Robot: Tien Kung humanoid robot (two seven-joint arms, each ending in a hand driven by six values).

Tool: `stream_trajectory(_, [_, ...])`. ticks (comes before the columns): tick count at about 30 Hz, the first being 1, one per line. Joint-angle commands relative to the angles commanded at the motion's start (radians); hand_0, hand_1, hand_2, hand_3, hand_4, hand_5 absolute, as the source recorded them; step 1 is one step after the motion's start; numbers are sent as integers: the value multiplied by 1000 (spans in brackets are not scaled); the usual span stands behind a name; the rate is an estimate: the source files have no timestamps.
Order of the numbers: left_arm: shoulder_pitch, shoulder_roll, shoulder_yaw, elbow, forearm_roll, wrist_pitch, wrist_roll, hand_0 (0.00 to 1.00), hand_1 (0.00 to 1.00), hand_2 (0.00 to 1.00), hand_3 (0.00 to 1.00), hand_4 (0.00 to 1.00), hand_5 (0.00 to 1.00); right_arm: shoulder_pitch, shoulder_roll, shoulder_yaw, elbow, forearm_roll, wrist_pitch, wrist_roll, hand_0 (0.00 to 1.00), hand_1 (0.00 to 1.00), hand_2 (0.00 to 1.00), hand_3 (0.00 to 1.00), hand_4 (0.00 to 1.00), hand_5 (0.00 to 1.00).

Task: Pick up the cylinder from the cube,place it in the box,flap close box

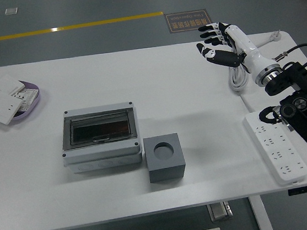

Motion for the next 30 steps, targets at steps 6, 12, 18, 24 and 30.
stream_trajectory(6, [3, -5, 3, 0, -3, 1, 0, 605, 599, 585, 565, 603, 183, -18, -15, 17, 7, 11, 34, 25, 792, 708, 750, 755, 632, 305])
stream_trajectory(12, [1, -5, 4, 0, -4, 1, -2, 605, 599, 585, 566, 604, 184, -23, -41, 25, 15, 20, 69, 54, 793, 710, 750, 761, 666, 366])
stream_trajectory(18, [1, -6, 6, 0, -6, 1, -3, 605, 599, 584, 565, 604, 184, -22, -53, 49, 31, 21, 148, 86, 788, 711, 751, 788, 767, 498])
stream_trajectory(24, [3, -4, 2, 0, -1, 1, -1, 605, 599, 584, 565, 604, 185, -17, -72, 57, 42, 57, 172, 110, 784, 711, 752, 788, 793, 553])
stream_trajectory(30, [-7, -2, -4, 0, 6, -1, -4, 605, 599, 584, 566, 606, 185, -18, -82, 58, 55, 101, 179, 123, 785, 704, 749, 786, 937, 814])
